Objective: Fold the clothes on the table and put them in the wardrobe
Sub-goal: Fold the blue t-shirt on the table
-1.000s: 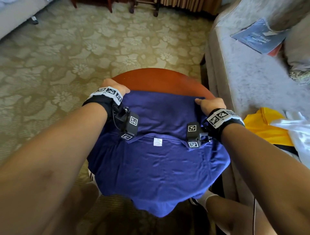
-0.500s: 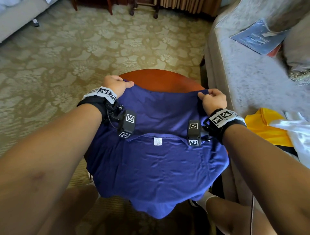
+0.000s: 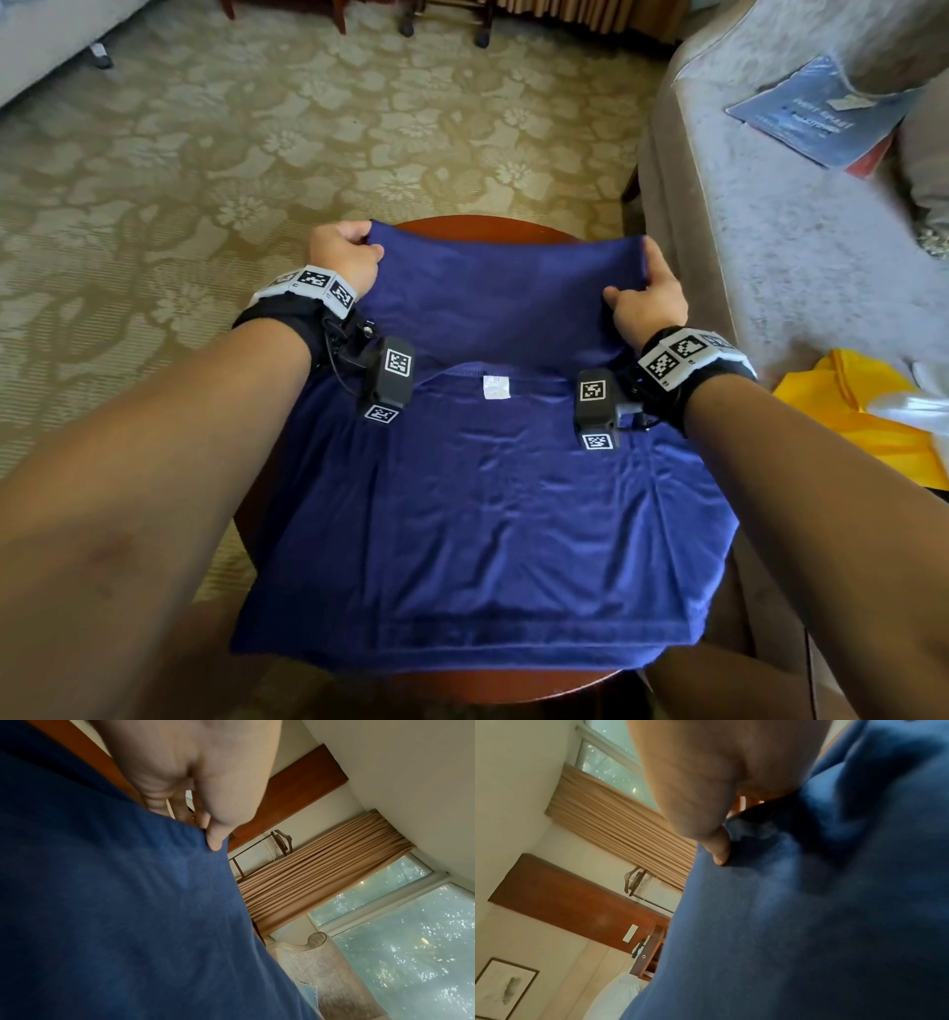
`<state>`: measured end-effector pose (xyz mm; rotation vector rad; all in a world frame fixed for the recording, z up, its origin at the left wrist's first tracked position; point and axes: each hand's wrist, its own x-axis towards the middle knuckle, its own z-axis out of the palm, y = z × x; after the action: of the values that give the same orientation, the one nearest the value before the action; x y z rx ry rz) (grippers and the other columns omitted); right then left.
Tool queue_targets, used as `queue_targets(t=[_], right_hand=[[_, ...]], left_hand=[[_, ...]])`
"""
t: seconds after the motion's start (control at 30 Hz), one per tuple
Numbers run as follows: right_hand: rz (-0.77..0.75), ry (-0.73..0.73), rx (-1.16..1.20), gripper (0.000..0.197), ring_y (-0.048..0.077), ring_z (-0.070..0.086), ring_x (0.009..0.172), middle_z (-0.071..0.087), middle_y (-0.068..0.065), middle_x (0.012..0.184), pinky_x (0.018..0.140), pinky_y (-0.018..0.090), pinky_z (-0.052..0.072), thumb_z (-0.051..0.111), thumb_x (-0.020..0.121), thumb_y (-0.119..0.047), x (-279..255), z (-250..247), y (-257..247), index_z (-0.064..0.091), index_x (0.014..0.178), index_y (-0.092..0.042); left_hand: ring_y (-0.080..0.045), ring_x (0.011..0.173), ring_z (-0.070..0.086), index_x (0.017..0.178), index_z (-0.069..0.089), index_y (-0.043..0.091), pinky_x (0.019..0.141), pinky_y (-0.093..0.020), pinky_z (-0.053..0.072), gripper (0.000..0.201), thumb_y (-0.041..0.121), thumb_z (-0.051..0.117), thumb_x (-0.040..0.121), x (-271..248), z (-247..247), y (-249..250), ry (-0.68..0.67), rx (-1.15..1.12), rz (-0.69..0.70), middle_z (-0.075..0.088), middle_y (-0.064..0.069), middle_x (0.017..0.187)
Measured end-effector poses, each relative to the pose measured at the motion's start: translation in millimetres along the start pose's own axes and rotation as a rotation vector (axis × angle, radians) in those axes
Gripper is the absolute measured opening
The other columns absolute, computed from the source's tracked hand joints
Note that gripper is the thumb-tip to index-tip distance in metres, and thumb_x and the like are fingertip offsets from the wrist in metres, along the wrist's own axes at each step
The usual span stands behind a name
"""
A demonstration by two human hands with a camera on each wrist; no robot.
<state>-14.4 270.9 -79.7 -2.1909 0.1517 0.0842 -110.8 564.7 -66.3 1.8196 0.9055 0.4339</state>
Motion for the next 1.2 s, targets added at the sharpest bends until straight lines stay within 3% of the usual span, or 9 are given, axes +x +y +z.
queue_targets(t=[0.23, 0.43, 0.5, 0.67, 0.77, 0.87, 0.97, 1.07, 1.2], right_hand=[[0.073, -0.035, -0.031, 0.096, 0.024, 0.044, 0.137, 0.049, 0.000, 0.147, 0.115, 0.040, 0.036, 0.068, 0.066, -0.033, 1, 5, 4, 0.028, 0.154, -0.032], [0.047, -0.116, -0.075, 0.076, 0.027, 0.059, 0.120, 0.060, 0.003, 0.134, 0.104, 0.041, 0.047, 0.068, 0.065, -0.038, -16, 2, 0, 0.052, 0.138, -0.031], [0.055, -0.132, -0.078, 0.068, 0.027, 0.062, 0.114, 0.064, 0.003, 0.128, 0.101, 0.042, 0.050, 0.068, 0.068, -0.035, -23, 1, 2, 0.056, 0.135, -0.032], [0.104, -0.076, -0.058, 0.043, 0.022, 0.064, 0.100, 0.069, -0.003, 0.105, 0.091, 0.030, 0.050, 0.064, 0.077, -0.015, -45, -13, 13, 0.067, 0.118, -0.028], [0.129, -0.066, -0.086, 0.031, 0.025, 0.066, 0.092, 0.070, -0.002, 0.095, 0.085, 0.032, 0.054, 0.060, 0.071, -0.015, -58, -14, 10, 0.068, 0.098, -0.028], [0.097, -0.046, -0.090, 0.056, 0.028, 0.063, 0.110, 0.068, 0.001, 0.117, 0.095, 0.040, 0.053, 0.060, 0.059, -0.031, -56, -7, 12, 0.068, 0.114, -0.032], [0.082, -0.046, -0.126, 0.060, 0.029, 0.048, 0.131, 0.052, 0.004, 0.143, 0.110, 0.042, 0.041, 0.067, 0.077, -0.026, -76, -3, -6, 0.057, 0.136, -0.030], [0.059, -0.080, -0.140, 0.058, 0.031, 0.043, 0.135, 0.046, 0.006, 0.149, 0.112, 0.043, 0.038, 0.066, 0.083, -0.024, -86, 1, -13, 0.053, 0.140, -0.028], [0.080, -0.100, -0.175, 0.056, 0.033, 0.040, 0.136, 0.043, 0.010, 0.149, 0.111, 0.043, 0.039, 0.064, 0.086, -0.024, -96, 1, -10, 0.052, 0.141, -0.027]], left_hand=[[-0.019, 0.105, 0.062, 0.116, 0.067, 0.009, 0.089, -0.019, 0.045, 0.031, 0.010, 0.071, 0.085, -4, -11, -6, -0.042, 0.082, 0.001, 0.065, -0.008, 0.118], [-0.022, 0.107, 0.060, 0.112, 0.066, 0.009, 0.086, -0.023, 0.042, 0.032, 0.011, 0.075, 0.081, -18, -32, -4, -0.115, 0.183, -0.096, 0.065, -0.007, 0.113], [-0.020, 0.096, 0.056, 0.092, 0.066, 0.012, 0.082, -0.025, 0.040, 0.013, 0.010, 0.074, 0.082, -24, -37, -6, -0.135, 0.215, -0.114, 0.062, -0.002, 0.093], [-0.017, 0.064, 0.042, 0.061, 0.040, 0.023, 0.064, -0.028, 0.037, 0.040, 0.011, 0.074, 0.081, -41, -52, -12, -0.152, 0.282, -0.133, 0.042, 0.002, 0.068], [-0.022, 0.069, 0.046, 0.061, 0.039, 0.022, 0.072, -0.032, 0.042, 0.040, 0.011, 0.071, 0.083, -51, -64, -15, -0.171, 0.287, -0.154, 0.043, -0.002, 0.069], [-0.020, 0.061, 0.043, 0.062, 0.040, 0.021, 0.075, -0.036, 0.048, 0.038, 0.010, 0.068, 0.085, -61, -73, -17, -0.175, 0.277, -0.194, 0.042, -0.003, 0.067], [-0.029, 0.079, 0.060, 0.083, 0.061, 0.009, 0.090, -0.044, 0.054, 0.011, 0.012, 0.071, 0.083, -75, -81, -13, -0.207, 0.244, -0.247, 0.059, -0.012, 0.082], [-0.035, 0.100, 0.064, 0.117, 0.059, -0.002, 0.092, -0.048, 0.053, 0.045, 0.015, 0.075, 0.079, -85, -86, -19, -0.259, 0.230, -0.307, 0.066, -0.018, 0.110], [-0.035, 0.102, 0.065, 0.113, 0.059, -0.002, 0.091, -0.050, 0.054, 0.043, 0.016, 0.077, 0.077, -99, -93, -29, -0.328, 0.237, -0.368, 0.067, -0.018, 0.112]])
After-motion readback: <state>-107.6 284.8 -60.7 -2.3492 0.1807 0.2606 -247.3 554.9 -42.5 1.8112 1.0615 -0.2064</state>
